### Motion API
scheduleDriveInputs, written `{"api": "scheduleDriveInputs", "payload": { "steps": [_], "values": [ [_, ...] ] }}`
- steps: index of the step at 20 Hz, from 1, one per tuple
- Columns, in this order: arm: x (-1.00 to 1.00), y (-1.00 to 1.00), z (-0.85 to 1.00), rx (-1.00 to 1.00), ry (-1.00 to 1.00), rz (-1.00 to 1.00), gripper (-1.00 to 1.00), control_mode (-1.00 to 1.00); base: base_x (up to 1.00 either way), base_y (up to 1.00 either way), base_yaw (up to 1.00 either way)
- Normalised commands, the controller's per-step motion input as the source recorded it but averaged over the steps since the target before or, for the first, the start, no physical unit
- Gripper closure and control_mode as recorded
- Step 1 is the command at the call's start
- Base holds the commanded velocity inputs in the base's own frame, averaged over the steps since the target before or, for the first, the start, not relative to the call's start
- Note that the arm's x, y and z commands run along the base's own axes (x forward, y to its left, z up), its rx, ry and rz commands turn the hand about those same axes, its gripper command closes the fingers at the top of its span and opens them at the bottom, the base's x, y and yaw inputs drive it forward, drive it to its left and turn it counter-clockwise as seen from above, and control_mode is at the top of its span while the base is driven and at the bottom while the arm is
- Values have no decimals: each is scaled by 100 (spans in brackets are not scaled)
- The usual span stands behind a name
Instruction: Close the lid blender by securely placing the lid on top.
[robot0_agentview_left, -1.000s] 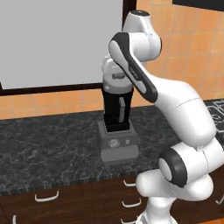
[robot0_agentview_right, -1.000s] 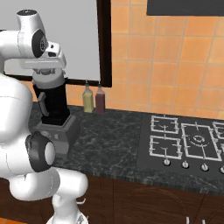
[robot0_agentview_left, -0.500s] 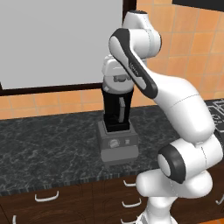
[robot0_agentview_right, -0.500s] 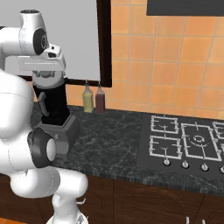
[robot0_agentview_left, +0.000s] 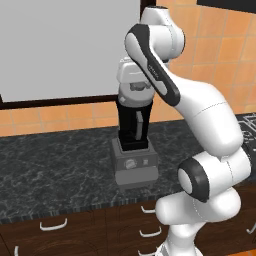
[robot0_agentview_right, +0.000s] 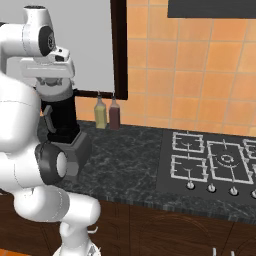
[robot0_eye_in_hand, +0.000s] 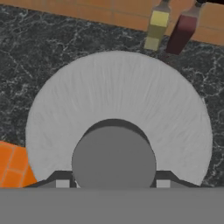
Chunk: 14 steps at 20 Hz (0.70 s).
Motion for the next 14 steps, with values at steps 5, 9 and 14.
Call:
{"api": "scheduleDriveInputs", "payload": {
  "steps": [5, 9, 14],
  "values": [
    [-1, 0, 4, 1, 7, 0, 100, -100, 0, 0, 0],
    [0, 0, 49, 10, 34, 0, 100, -100, 0, 0, 0],
    [-8, 1, 10, 0, 19, 0, 100, -100, 0, 0, 0]
  ]
}}
